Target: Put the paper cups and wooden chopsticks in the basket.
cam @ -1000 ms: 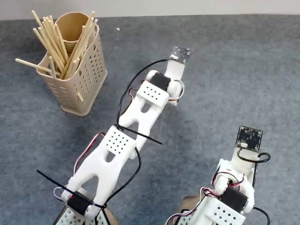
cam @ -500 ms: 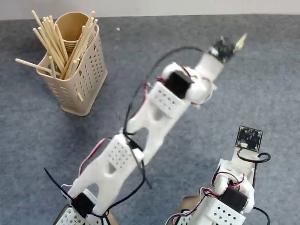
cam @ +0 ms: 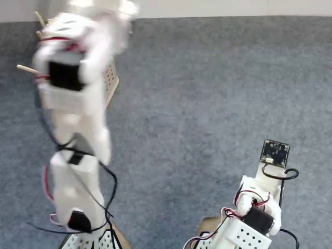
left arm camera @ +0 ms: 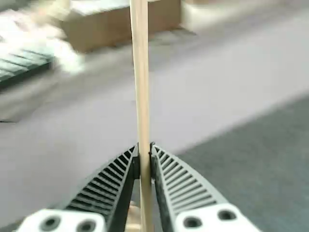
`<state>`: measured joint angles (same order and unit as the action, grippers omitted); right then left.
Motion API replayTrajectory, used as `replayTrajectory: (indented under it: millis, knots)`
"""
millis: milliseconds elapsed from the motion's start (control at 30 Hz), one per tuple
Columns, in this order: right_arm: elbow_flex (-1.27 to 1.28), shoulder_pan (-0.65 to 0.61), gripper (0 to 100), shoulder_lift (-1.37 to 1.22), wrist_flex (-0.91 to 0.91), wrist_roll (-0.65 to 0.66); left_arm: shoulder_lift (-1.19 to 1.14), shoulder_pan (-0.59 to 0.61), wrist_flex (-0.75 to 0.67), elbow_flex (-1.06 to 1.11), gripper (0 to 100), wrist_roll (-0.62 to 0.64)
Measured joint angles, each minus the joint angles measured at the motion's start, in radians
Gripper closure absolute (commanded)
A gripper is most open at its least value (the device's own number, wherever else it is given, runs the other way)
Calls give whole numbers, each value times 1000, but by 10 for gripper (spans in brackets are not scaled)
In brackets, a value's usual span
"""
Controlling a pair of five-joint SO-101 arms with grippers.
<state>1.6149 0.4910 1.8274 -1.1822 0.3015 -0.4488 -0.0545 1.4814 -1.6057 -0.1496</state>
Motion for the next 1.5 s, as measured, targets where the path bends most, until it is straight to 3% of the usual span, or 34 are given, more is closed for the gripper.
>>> replayTrajectory:
  millis: [200, 367, 433, 600, 767, 867, 1167, 1300, 1500]
  knots:
    - [0, -12, 971, 0, 0, 0, 29, 256, -37, -3, 994, 2]
    - [0, -15, 971, 0, 0, 0, 216, 298, 239, -3, 995, -2]
    - [0, -18, 971, 0, 0, 0, 333, 334, 288, 41, 995, -2]
    - [0, -29, 971, 0, 0, 0, 620, 359, 298, 376, 994, -8]
    - [0, -32, 971, 0, 0, 0, 914, 233, 295, 885, 994, -6]
    - [0, -32, 971, 0, 0, 0, 1040, 167, 164, 1128, 994, 2]
    - [0, -34, 971, 0, 0, 0, 1030, 212, -623, 1534, 994, 196]
    - [0, -34, 971, 0, 0, 0, 1028, 210, -776, 1712, 994, 269]
    - [0, -34, 971, 0, 0, 0, 1071, 210, -924, 1972, 994, 278]
